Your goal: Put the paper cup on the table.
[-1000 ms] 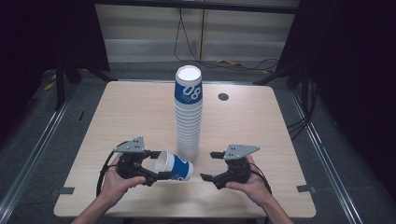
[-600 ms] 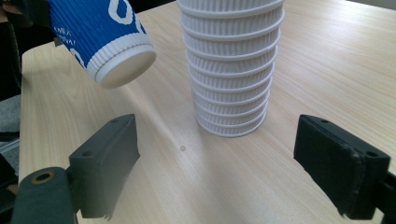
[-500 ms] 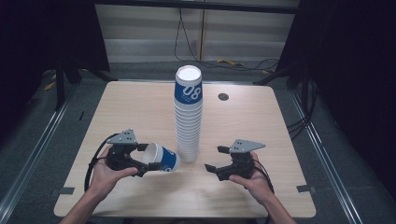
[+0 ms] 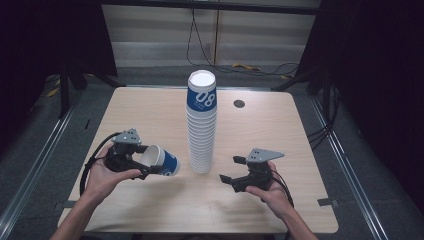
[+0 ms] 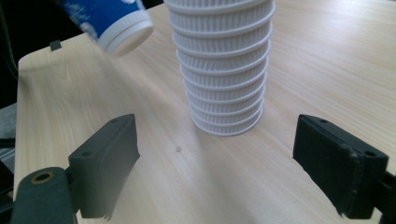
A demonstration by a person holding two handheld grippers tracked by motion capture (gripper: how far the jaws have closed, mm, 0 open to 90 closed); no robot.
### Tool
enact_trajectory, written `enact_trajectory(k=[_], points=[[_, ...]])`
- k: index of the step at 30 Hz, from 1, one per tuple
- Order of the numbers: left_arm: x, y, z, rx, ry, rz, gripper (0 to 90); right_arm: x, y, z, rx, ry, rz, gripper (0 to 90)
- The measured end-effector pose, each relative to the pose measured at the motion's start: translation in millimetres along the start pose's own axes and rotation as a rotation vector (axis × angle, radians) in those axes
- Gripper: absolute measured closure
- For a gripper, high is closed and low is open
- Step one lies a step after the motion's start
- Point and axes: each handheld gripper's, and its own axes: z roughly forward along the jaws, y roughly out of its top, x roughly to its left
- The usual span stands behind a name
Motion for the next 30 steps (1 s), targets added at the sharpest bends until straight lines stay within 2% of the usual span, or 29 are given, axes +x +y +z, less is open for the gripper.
enact_trajectory(k=[2,5,10,12,14,16,17,18,19,20,22,24,26,28,29,30], points=[[7.9,0.6,1.7,0.011,0.017,-0.032,17.4,0.9,-0.7,2.4,0.012,0.003,-0.002,14.1],[13.0,1.2,3.6,0.063,0.053,-0.026,17.4,2.7,-0.7,2.9,0.015,0.005,-0.007,14.0],[22.0,2.5,5.8,0.126,0.090,-0.045,17.4,0.1,-1.9,2.7,0.014,0.000,0.005,14.1],[29.3,3.0,8.0,0.151,0.091,-0.073,17.5,0.8,-2.3,2.1,0.017,0.004,0.006,15.2],[37.3,4.5,8.7,0.193,0.076,-0.077,17.4,2.5,-2.6,1.3,0.015,0.006,-0.002,16.2],[40.4,6.7,6.8,0.193,0.123,-0.080,17.5,4.2,-2.8,1.4,0.020,0.006,-0.006,15.9],[41.4,8.4,5.6,0.194,0.144,-0.064,17.4,4.7,-2.9,1.5,0.021,0.005,-0.008,15.7],[42.9,9.5,4.2,0.172,0.137,-0.068,17.4,5.5,-2.9,1.9,0.021,0.005,-0.008,15.6],[44.2,10.4,3.5,0.172,0.153,-0.070,17.4,5.9,-3.1,2.0,0.024,0.000,-0.009,15.6],[45.0,10.9,4.4,0.194,0.179,-0.071,17.4,6.5,-3.2,2.1,0.026,-0.001,-0.005,15.6],[49.0,10.5,5.8,0.216,0.181,-0.073,17.4,8.2,-3.0,2.4,0.029,-0.004,-0.010,15.6],[53.2,9.5,7.1,0.236,0.183,-0.092,17.4,9.9,-2.6,2.7,0.031,-0.004,-0.016,15.6],[58.6,9.7,9.8,0.292,0.154,-0.103,17.2,10.3,-2.8,3.2,0.031,-0.005,-0.016,15.6],[59.4,10.9,11.6,0.314,0.198,-0.088,17.2,10.1,-3.0,3.8,0.035,-0.004,-0.013,15.6],[60.9,12.0,12.0,0.325,0.197,-0.097,17.2,9.6,-3.1,4.4,0.035,0.000,-0.013,15.6],[61.9,13.1,12.0,0.309,0.208,-0.093,17.2,8.9,-3.2,4.7,0.038,0.000,-0.011,15.6]])
